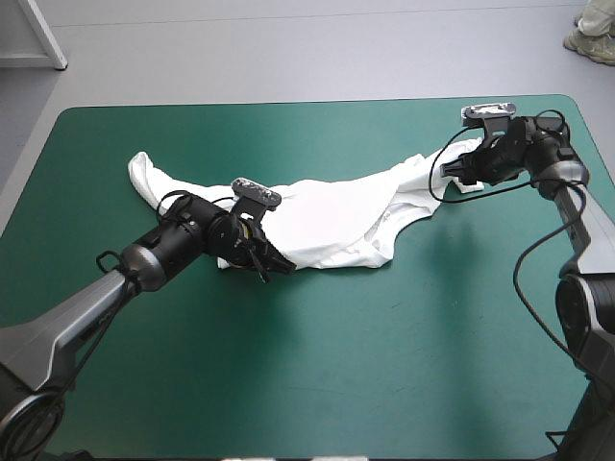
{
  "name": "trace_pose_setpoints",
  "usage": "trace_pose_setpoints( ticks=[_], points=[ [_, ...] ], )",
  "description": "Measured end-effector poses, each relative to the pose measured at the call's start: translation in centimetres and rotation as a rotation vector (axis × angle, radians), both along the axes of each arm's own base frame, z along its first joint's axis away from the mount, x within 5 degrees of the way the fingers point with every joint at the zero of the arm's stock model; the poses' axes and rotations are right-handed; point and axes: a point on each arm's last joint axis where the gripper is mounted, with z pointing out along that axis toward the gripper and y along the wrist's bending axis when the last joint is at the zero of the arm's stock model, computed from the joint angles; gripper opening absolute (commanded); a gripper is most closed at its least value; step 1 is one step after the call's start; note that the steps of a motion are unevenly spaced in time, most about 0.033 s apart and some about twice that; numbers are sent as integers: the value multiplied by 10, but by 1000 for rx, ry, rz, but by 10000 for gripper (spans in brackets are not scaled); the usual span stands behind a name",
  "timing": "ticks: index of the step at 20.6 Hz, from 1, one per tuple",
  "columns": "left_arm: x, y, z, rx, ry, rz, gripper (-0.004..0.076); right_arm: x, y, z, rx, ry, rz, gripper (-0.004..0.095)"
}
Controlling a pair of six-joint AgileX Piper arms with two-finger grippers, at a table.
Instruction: Fold the cloth
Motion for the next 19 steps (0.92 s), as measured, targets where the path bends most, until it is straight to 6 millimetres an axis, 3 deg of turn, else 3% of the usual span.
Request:
trace_pose_setpoints(
  ticks=[4,8,11,12,16,19],
  points=[
    [-11,8,23,-26,-45,16,19,24,0,-29,-15,32,2,485],
    [-14,11,24,-8,-35,16,19,44,0,-57,-26,45,1,441],
    [-14,12,24,1,-36,15,19,55,0,-70,-27,30,-1,76],
    [-13,12,24,9,-42,13,19,57,-1,-70,-29,18,-1,-11],
    [-11,16,24,57,-75,15,19,61,-2,-62,-29,0,-2,-17],
    [-6,20,29,96,-122,34,19,63,-1,-30,-27,-38,2,-17]
  ],
)
